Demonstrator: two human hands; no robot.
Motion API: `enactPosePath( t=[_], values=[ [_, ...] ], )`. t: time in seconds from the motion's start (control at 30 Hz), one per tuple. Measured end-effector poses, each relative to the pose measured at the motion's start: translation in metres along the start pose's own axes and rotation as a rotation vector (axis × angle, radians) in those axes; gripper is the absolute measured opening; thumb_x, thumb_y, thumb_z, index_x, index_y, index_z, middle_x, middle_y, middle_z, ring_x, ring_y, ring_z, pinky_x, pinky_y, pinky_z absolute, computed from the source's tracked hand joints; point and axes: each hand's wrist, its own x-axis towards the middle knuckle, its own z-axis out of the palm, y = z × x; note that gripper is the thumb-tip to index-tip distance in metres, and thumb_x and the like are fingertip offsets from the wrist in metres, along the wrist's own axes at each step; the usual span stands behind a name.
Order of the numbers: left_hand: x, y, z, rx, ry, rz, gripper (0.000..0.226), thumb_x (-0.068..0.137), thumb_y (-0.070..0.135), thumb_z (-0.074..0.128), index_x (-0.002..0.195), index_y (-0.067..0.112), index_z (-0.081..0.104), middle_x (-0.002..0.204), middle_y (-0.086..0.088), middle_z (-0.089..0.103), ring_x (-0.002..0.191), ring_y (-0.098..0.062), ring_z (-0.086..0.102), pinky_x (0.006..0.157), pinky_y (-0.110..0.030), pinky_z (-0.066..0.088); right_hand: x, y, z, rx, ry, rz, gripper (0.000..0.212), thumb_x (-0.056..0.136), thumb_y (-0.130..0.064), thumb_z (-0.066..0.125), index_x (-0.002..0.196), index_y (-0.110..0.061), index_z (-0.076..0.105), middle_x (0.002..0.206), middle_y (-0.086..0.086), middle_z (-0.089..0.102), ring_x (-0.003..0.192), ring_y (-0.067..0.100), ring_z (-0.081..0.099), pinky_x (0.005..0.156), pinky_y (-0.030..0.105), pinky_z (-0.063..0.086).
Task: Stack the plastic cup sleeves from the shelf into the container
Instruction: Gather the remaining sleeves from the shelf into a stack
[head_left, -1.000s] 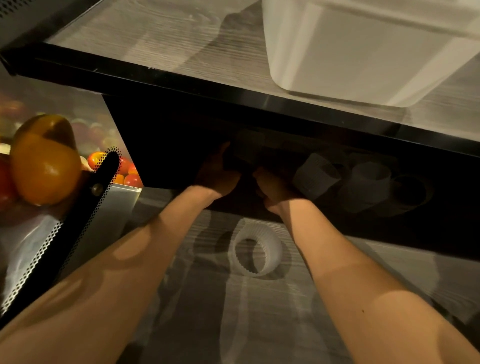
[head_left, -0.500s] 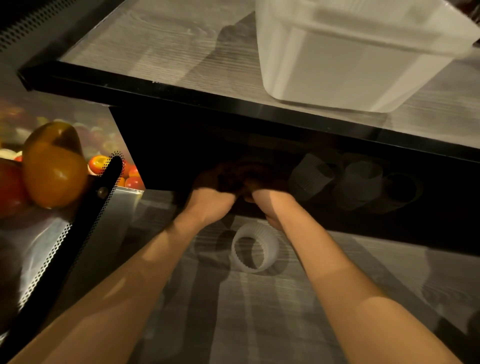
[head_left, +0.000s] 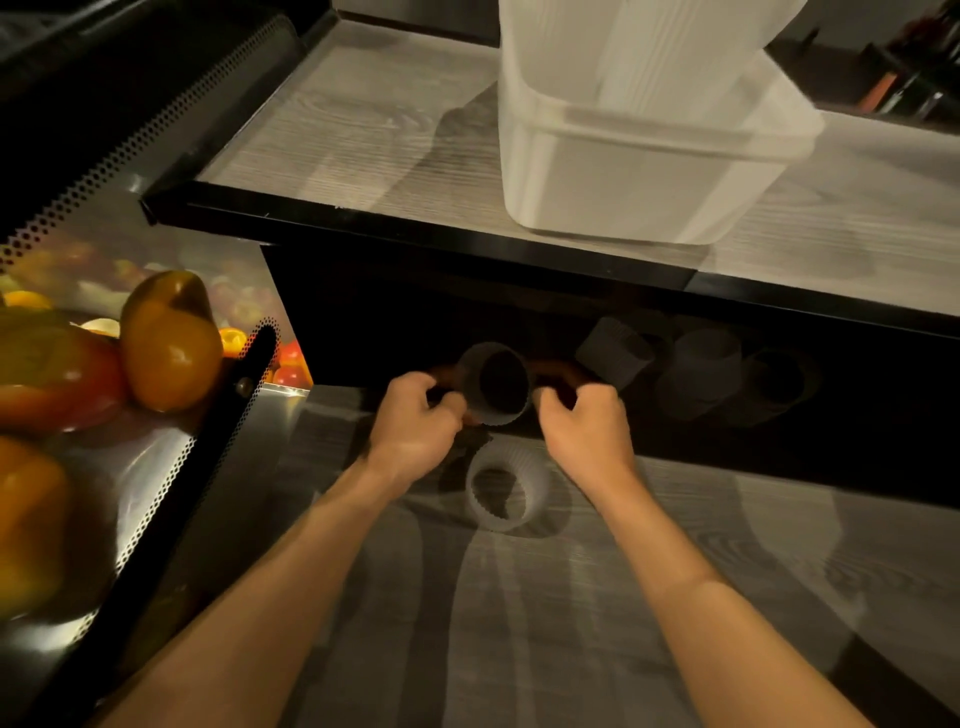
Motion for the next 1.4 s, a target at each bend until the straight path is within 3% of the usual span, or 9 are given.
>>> enactPosePath(
  t=[0.1, 0.27, 0.4, 0.53, 0.77, 0.9, 1.13, 1.27, 1.4],
  values=[
    [-0.011, 0.009, -0.008, -0.055, -0.034, 0.063, 0.02, 0.097, 0.005, 0.058, 0.085, 0.018, 0.067, 0.07, 0.007, 0.072, 0.084, -0.02, 0.073, 0.084, -0.039, 0.059, -0.013, -0.002, -0.013, 0.047, -0.028, -0.094, 0.031, 0.101, -0.029, 0.059, 0.079, -0.007, 0.065, 0.062, 0.006, 0.061, 0.048, 0.006, 0.054, 0.047, 0.021, 0.043],
    [-0.039, 0.009, -0.015, -0.064, -0.147, 0.15, 0.022, 0.101, 0.009, 0.058, 0.116, 0.019, 0.071, 0.075, 0.008, 0.067, 0.07, -0.007, 0.066, 0.074, -0.031, 0.058, -0.037, 0.003, -0.039, 0.053, -0.085, -0.19, 0.028, 0.101, -0.035, 0.059, 0.085, -0.015, 0.071, 0.073, 0.003, 0.072, 0.064, 0.012, 0.069, 0.064, 0.025, 0.055],
    [-0.051, -0.004, -0.016, -0.056, -0.192, 0.094, 0.022, 0.099, 0.012, 0.062, 0.109, 0.028, 0.074, 0.075, 0.008, 0.068, 0.076, -0.016, 0.071, 0.071, -0.028, 0.055, -0.046, 0.022, -0.038, -0.026, -0.172, -0.151, 0.02, 0.101, -0.025, 0.06, 0.086, -0.017, 0.07, 0.071, -0.003, 0.074, 0.064, 0.006, 0.072, 0.058, 0.018, 0.055],
    [-0.057, -0.005, -0.017, -0.012, -0.207, 0.074, 0.025, 0.099, 0.008, 0.059, 0.106, 0.026, 0.074, 0.077, 0.019, 0.07, 0.075, -0.001, 0.067, 0.066, -0.016, 0.052, -0.045, 0.037, -0.031, -0.058, -0.26, -0.092, 0.018, 0.102, -0.018, 0.059, 0.087, -0.018, 0.069, 0.075, 0.0, 0.075, 0.067, 0.01, 0.074, 0.059, 0.026, 0.056],
    [-0.052, -0.012, -0.012, 0.115, -0.139, -0.052, 0.014, 0.101, 0.025, 0.059, 0.107, 0.028, 0.071, 0.099, 0.006, 0.073, 0.084, -0.008, 0.071, 0.073, -0.019, 0.057, -0.038, 0.057, -0.02, -0.09, -0.224, -0.084, 0.016, 0.096, -0.009, 0.062, 0.09, -0.024, 0.068, 0.078, 0.003, 0.073, 0.073, 0.017, 0.072, 0.067, 0.044, 0.062],
    [-0.052, -0.003, -0.001, 0.08, -0.247, -0.143, 0.021, 0.106, 0.028, 0.05, 0.108, 0.021, 0.07, 0.095, -0.002, 0.077, 0.076, -0.004, 0.074, 0.066, -0.021, 0.053, -0.035, 0.064, -0.024, -0.029, -0.211, -0.004, 0.013, 0.098, -0.011, 0.062, 0.095, -0.022, 0.069, 0.082, 0.001, 0.073, 0.075, 0.016, 0.072, 0.068, 0.037, 0.061],
    [-0.046, 0.003, 0.029, 0.227, -0.461, -0.216, 0.037, 0.108, 0.044, 0.037, 0.106, 0.024, 0.067, 0.098, 0.003, 0.076, 0.074, -0.018, 0.075, 0.063, -0.026, 0.051, -0.034, 0.087, -0.052, -0.031, -0.157, 0.046, 0.02, 0.103, -0.017, 0.056, 0.095, -0.024, 0.073, 0.086, -0.004, 0.075, 0.077, 0.01, 0.072, 0.073, 0.033, 0.061],
    [-0.029, 0.021, 0.055, 0.407, -0.305, -0.112, 0.035, 0.106, 0.046, 0.041, 0.098, 0.022, 0.066, 0.097, -0.002, 0.071, 0.086, -0.017, 0.067, 0.079, -0.036, 0.054, -0.02, 0.091, -0.068, 0.09, -0.064, 0.086, 0.017, 0.101, -0.015, 0.058, 0.1, -0.026, 0.069, 0.095, -0.005, 0.073, 0.083, 0.008, 0.071, 0.071, 0.024, 0.053],
    [0.01, 0.044, 0.088, 0.348, -0.142, -0.192, 0.028, 0.1, 0.037, 0.055, 0.116, 0.016, 0.063, 0.111, -0.008, 0.065, 0.1, -0.024, 0.063, 0.085, -0.036, 0.05, 0.018, 0.081, -0.07, 0.23, 0.08, 0.199, 0.012, 0.1, -0.013, 0.057, 0.09, -0.019, 0.059, 0.089, 0.003, 0.07, 0.086, 0.017, 0.071, 0.088, 0.042, 0.059]
  ],
)
